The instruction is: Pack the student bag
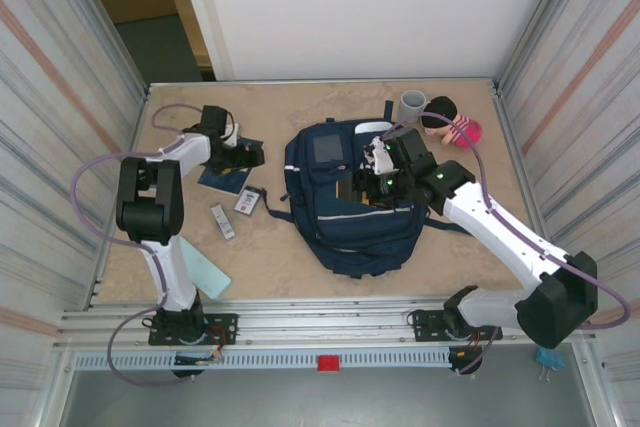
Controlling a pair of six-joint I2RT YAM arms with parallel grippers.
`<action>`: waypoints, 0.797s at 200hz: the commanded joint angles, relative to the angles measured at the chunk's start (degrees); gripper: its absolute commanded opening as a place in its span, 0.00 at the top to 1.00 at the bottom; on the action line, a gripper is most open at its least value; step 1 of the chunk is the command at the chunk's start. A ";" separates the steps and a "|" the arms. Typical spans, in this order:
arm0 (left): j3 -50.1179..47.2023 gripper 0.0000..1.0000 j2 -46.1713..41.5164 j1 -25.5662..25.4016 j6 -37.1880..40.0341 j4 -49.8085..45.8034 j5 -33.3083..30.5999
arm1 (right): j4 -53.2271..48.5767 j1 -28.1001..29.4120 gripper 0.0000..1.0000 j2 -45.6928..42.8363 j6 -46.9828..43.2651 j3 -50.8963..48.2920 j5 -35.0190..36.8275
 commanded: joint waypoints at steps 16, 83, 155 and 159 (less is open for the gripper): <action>-6.76 0.08 -4.46 -3.37 -5.86 -1.67 7.13 | 4.87 2.73 0.34 4.60 0.93 3.24 0.65; -5.53 0.13 -14.83 8.49 -2.20 -6.31 5.77 | 13.53 11.24 0.38 25.20 5.73 17.50 12.56; -5.84 0.22 -7.71 14.63 0.08 -5.08 10.38 | 16.89 15.42 0.41 45.64 6.11 31.77 15.76; -5.86 0.23 -7.48 14.63 0.21 -4.89 10.56 | 16.69 15.53 0.42 46.66 5.70 32.57 15.78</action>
